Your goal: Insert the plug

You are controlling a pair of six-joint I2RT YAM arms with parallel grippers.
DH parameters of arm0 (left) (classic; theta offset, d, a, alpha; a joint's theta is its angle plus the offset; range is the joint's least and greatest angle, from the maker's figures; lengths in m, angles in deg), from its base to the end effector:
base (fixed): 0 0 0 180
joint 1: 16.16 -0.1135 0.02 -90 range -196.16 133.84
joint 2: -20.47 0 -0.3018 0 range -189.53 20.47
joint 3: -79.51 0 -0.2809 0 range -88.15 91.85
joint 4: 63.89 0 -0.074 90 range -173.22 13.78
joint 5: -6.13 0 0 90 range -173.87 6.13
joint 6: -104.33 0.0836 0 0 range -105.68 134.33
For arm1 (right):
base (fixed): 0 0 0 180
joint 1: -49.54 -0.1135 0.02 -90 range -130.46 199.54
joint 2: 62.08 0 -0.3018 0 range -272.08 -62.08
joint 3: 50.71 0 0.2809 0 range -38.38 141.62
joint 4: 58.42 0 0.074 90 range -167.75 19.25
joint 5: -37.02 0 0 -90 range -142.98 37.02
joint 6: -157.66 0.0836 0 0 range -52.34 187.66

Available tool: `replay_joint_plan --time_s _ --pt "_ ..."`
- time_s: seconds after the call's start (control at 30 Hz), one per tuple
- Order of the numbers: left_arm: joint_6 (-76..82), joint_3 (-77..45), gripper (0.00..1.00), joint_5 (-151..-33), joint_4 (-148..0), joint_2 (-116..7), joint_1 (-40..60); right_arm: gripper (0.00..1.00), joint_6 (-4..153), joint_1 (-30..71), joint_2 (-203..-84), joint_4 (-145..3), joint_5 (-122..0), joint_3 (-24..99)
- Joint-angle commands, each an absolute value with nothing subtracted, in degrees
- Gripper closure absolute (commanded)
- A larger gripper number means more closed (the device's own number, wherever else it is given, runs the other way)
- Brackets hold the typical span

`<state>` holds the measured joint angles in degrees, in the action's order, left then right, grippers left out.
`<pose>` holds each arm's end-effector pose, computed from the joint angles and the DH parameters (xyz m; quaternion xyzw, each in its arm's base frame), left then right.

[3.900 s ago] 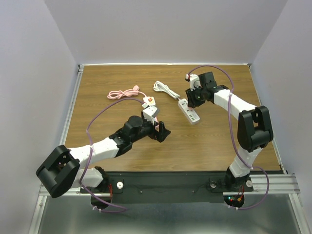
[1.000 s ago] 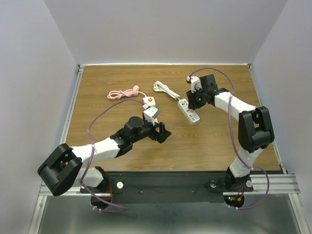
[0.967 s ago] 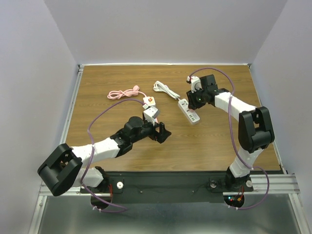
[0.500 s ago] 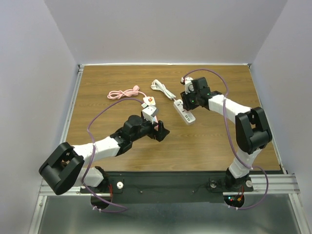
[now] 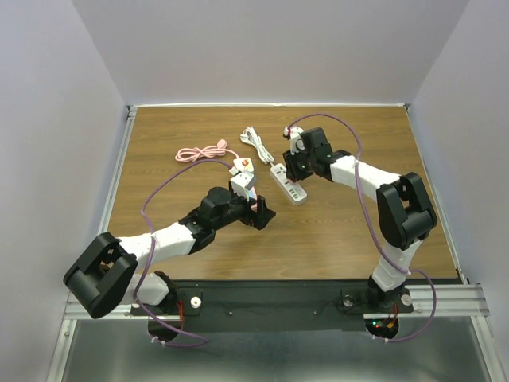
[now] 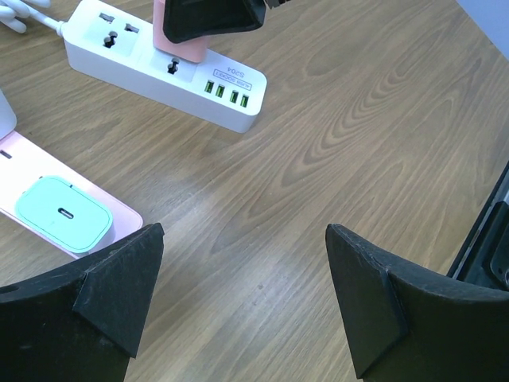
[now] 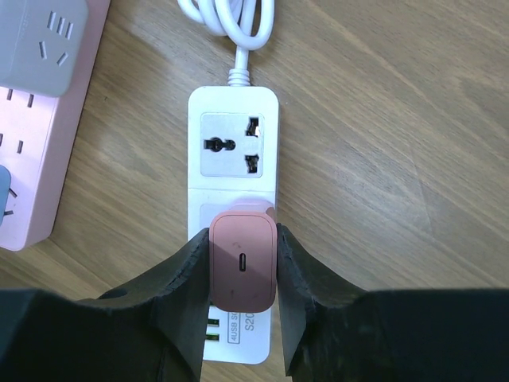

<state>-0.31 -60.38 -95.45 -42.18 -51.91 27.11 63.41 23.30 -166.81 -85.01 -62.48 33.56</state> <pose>0.2211 -0.2312 0.2226 0.2517 0.7256 -0.3757 0.5187 0.4123 0.2186 0.1927 -0.2731 0.8868 0.1452 0.3434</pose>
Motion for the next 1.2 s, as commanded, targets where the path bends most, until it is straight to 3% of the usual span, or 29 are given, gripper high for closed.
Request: replay_joint_plan --time_s 0.0,0.43,1.07,1.17 --pt "0.44 -59.85 0.06 -96.09 -39.66 -50.11 26.82 1.0 61.59 22.73 -169.49 -90.97 -60.54 28.07" --pt "0.7 -59.59 0.06 -96.18 -40.01 -49.58 26.21 1.0 67.48 17.46 -169.13 -88.95 -61.68 22.97" --pt "-0.09 -60.91 0.06 -94.6 -42.12 -45.45 25.33 1.0 71.08 17.63 -173.62 -87.19 -64.58 23.76" --pt "-0.88 -60.03 0.06 -92.84 -43.87 -44.57 25.24 0.92 72.57 17.63 -171.51 -87.28 -63.88 24.81"
